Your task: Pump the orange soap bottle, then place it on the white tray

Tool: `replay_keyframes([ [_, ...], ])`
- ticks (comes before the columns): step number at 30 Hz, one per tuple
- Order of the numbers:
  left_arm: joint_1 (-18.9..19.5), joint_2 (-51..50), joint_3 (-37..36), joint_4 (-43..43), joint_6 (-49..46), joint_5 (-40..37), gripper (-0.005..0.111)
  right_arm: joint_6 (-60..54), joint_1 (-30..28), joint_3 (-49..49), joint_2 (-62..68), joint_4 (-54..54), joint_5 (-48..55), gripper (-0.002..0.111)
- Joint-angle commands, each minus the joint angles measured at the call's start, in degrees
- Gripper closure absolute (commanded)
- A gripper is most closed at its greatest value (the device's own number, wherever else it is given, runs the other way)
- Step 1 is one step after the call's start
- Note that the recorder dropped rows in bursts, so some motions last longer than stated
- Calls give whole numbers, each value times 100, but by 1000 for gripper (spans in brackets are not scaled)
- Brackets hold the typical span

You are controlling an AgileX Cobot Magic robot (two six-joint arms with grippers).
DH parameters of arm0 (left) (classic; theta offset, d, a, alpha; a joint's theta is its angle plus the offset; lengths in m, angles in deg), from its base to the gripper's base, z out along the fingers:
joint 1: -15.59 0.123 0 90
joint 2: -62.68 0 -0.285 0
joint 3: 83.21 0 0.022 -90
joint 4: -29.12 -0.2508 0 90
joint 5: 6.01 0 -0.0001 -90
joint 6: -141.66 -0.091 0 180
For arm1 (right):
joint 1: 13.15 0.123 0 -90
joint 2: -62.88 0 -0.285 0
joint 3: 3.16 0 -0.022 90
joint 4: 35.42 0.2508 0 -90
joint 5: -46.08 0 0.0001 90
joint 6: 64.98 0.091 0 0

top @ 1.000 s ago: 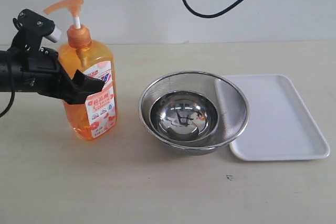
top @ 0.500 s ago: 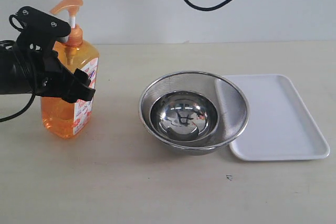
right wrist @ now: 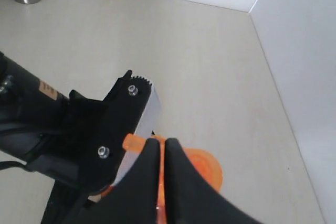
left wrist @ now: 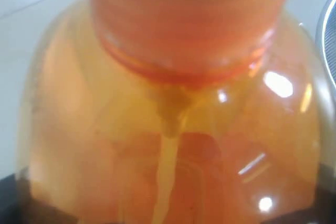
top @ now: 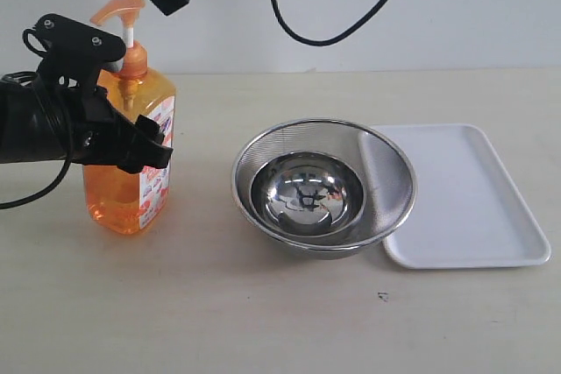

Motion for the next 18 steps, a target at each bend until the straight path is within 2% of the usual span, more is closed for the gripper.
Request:
replay_keyframes([
  [1, -41, 59, 10, -111, 61, -51, 102, 22, 100, -184, 61, 38, -2, 108],
  [18, -41, 59, 10, -133, 61, -114, 102, 537, 435, -979, 664, -370, -48, 108],
])
